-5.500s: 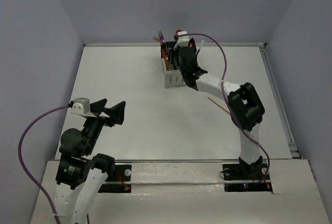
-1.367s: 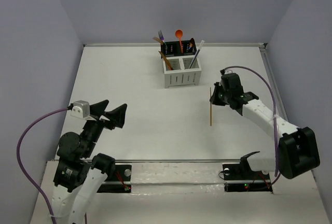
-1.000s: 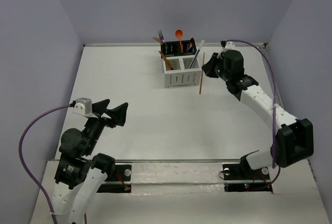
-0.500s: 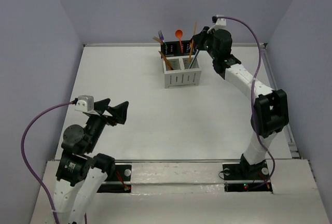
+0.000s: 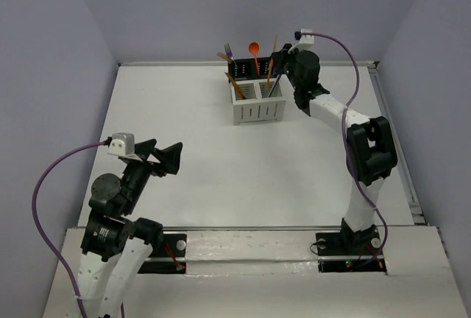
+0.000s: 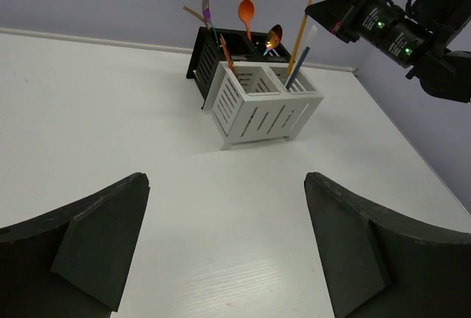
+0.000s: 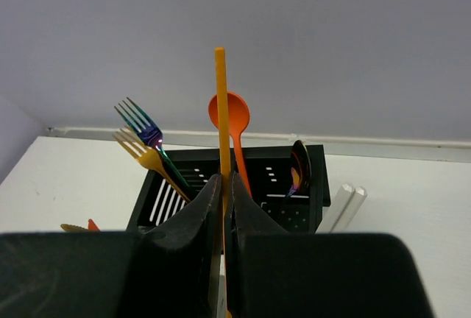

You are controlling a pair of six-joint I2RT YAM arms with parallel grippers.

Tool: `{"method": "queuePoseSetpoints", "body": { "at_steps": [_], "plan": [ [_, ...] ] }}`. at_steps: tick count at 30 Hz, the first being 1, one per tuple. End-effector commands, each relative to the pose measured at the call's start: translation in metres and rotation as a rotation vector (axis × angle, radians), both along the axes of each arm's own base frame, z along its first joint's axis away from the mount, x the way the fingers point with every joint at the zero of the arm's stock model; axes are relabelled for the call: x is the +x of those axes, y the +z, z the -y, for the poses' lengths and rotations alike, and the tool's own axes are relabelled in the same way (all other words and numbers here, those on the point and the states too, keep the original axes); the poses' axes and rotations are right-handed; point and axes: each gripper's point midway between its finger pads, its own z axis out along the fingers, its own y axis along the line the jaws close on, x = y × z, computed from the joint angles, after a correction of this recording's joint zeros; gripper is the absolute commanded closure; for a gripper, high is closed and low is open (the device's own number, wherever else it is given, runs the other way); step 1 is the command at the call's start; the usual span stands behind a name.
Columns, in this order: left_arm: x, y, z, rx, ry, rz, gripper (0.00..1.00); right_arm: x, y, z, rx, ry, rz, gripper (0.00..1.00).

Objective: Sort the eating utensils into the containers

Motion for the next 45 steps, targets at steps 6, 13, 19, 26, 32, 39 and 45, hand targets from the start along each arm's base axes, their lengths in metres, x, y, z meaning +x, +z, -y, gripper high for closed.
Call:
{"method": "queuePoseSetpoints", "body": {
  "at_steps": [6, 13, 19, 26, 32, 39, 45],
  "plan": [
    [0.001, 0.02, 0.002, -0.002, -0.013, 0.068, 0.01, -0.012, 0.0, -0.006, -0.026, -0.036, 0.105, 0.93],
    [0.002, 0.019, -0.001, -0.005, 0.005, 0.063, 0.01, -0.037, 0.026, -0.021, -0.063, 0.005, 0.164, 0.5],
    [0.003, 0.022, -0.009, -0.016, 0.046, 0.068, 0.01, -0.07, 0.074, -0.01, -0.023, 0.005, 0.217, 0.29],
    [0.007, 0.02, -0.01, -0.003, 0.048, 0.062, 0.01, -0.15, 0.088, 0.009, 0.106, 0.064, 0.154, 0.23],
    [0.011, 0.019, -0.007, 0.007, 0.036, 0.051, 0.01, -0.232, 0.029, 0.032, 0.108, 0.14, 0.001, 0.0],
    [0.008, 0.032, -0.014, 0.003, 0.064, 0.098, 0.01, -0.317, 0.0, 0.074, 0.188, 0.135, 0.002, 0.0],
    [0.01, 0.03, -0.019, 0.015, 0.096, 0.079, 0.01, -0.339, -0.005, 0.09, 0.203, 0.112, 0.007, 0.0]
  ]
}}
